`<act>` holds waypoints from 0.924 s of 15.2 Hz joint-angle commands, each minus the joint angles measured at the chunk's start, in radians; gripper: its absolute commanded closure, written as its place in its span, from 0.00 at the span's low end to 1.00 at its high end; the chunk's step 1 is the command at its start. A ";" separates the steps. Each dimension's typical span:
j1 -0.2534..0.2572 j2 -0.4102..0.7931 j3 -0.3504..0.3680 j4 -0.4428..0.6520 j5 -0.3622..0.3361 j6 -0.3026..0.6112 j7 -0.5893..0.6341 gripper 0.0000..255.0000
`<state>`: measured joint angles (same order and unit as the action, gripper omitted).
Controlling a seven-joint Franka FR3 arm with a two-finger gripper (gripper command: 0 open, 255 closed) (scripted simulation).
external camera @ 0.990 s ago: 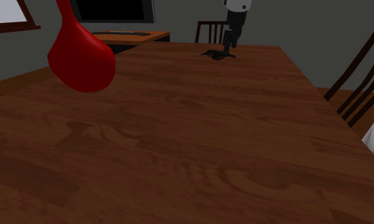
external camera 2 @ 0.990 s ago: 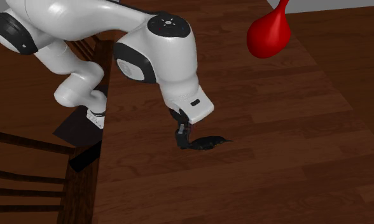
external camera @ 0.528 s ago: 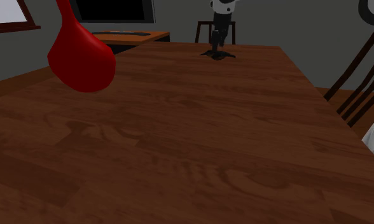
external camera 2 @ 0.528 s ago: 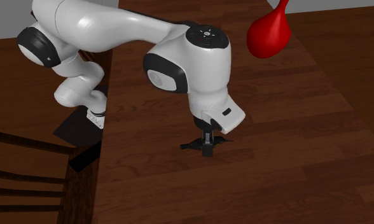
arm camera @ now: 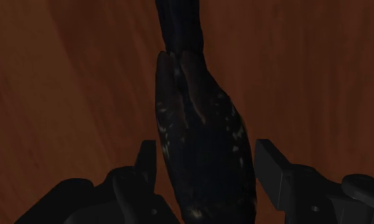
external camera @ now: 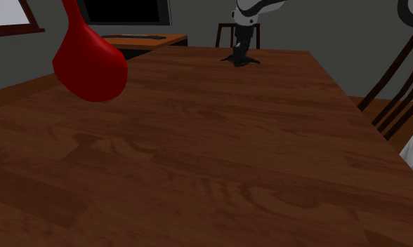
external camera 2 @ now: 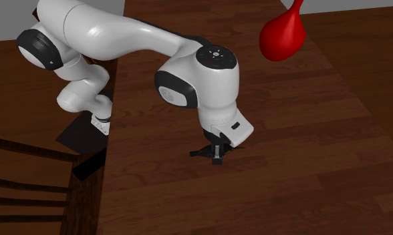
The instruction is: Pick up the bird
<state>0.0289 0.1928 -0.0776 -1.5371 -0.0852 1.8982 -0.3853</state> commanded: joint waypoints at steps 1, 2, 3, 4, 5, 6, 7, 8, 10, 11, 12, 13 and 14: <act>0.000 -0.001 0.000 -0.004 0.000 0.004 0.000 1.00; 0.000 -0.001 0.000 -0.005 0.000 0.004 0.000 1.00; 0.000 -0.002 0.000 -0.005 0.000 0.004 0.000 1.00; 0.000 -0.002 0.000 -0.005 0.000 0.004 0.000 1.00; 0.000 -0.001 0.000 -0.005 0.000 0.004 0.000 1.00; 0.000 -0.001 0.000 -0.005 0.000 0.004 0.000 1.00; 0.000 -0.001 0.000 -0.004 0.000 0.004 0.000 1.00; 0.000 -0.001 0.000 -0.004 0.000 0.003 0.000 1.00; 0.000 0.000 0.000 0.011 0.000 -0.011 -0.001 1.00; 0.000 0.001 0.000 0.026 0.001 -0.025 -0.002 1.00; 0.000 0.003 0.000 0.042 0.001 -0.039 -0.003 1.00; 0.000 0.005 0.000 0.058 0.002 -0.053 -0.005 1.00; 0.000 0.007 0.000 0.075 0.002 -0.067 -0.006 1.00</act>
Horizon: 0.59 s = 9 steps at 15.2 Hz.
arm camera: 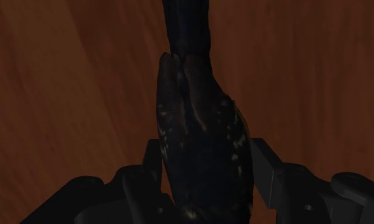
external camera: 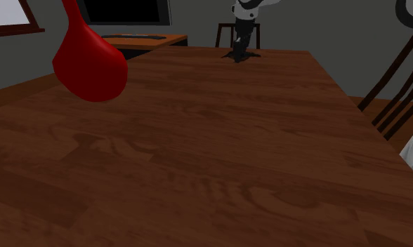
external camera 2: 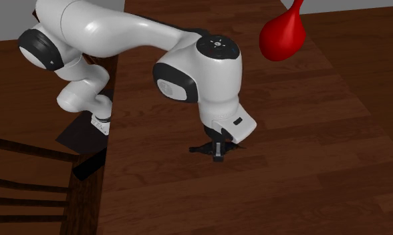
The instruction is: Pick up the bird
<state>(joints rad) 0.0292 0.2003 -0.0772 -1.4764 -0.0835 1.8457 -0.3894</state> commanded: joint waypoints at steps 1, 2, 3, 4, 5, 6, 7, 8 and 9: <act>-0.001 0.002 0.000 0.031 0.001 -0.029 -0.003 1.00; -0.001 0.005 0.000 0.049 0.002 -0.043 -0.004 1.00; -0.001 0.008 0.000 0.066 0.002 -0.058 -0.006 1.00; -0.001 0.012 0.000 0.085 0.003 -0.073 -0.007 1.00; -0.001 0.015 0.000 0.104 0.003 -0.088 -0.009 1.00; -0.001 0.020 0.000 0.123 0.004 -0.103 -0.010 1.00; -0.001 0.024 -0.001 0.143 0.004 -0.119 -0.011 1.00; -0.002 0.029 -0.001 0.164 0.005 -0.134 -0.013 1.00; -0.002 0.034 -0.001 0.185 0.006 -0.150 -0.014 1.00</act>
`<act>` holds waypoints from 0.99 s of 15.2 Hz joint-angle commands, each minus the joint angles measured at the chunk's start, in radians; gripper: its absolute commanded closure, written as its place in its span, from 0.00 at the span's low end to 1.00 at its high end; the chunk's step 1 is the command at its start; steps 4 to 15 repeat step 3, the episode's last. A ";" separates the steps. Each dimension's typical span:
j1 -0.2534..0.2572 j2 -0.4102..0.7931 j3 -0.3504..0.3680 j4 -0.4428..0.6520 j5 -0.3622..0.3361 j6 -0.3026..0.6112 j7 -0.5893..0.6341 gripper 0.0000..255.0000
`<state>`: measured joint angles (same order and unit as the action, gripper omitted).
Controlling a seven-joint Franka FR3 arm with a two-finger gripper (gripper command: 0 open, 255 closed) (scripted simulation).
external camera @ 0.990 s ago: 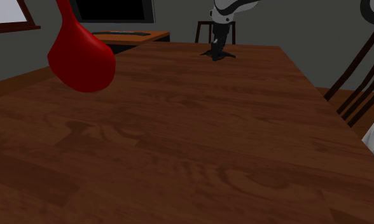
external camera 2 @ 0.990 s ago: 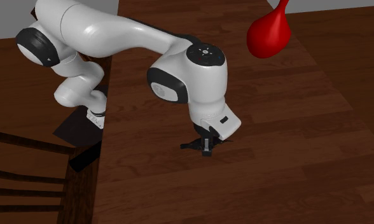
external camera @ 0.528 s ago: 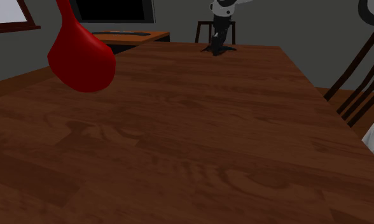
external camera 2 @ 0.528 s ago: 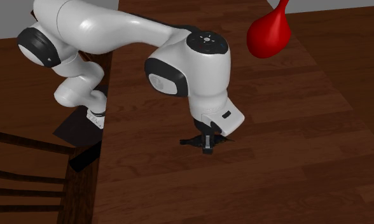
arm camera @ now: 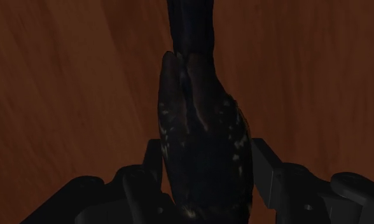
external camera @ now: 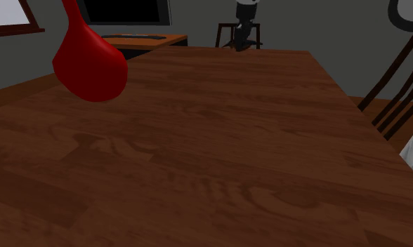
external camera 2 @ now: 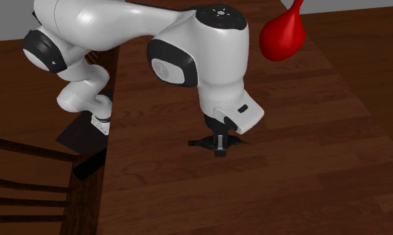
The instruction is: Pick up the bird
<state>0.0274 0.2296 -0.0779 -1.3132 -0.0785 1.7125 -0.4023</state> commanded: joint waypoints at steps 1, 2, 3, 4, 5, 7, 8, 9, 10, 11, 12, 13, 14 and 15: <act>0.000 0.011 0.000 0.044 0.001 -0.033 -0.003 1.00; 0.000 0.011 0.000 0.047 0.001 -0.036 -0.003 1.00; 0.000 0.012 0.000 0.047 0.001 -0.036 -0.003 1.00; 0.000 0.012 0.000 0.047 0.001 -0.036 -0.003 1.00; 0.000 0.012 0.000 0.047 0.001 -0.036 -0.003 1.00; 0.000 0.012 0.000 0.047 0.001 -0.036 -0.003 1.00; 0.000 0.012 0.000 0.047 0.001 -0.036 -0.003 1.00; 0.000 0.012 0.000 0.047 0.001 -0.036 -0.003 1.00; 0.000 0.012 0.000 0.047 0.001 -0.036 -0.003 1.00; 0.000 0.012 0.000 0.047 0.001 -0.036 -0.003 1.00; 0.000 0.012 0.000 0.047 0.001 -0.036 -0.003 1.00; 0.000 0.012 0.000 0.047 0.001 -0.036 -0.003 1.00; 0.000 0.012 0.000 0.047 0.001 -0.036 -0.003 1.00; 0.000 0.012 0.000 0.047 0.001 -0.036 -0.003 1.00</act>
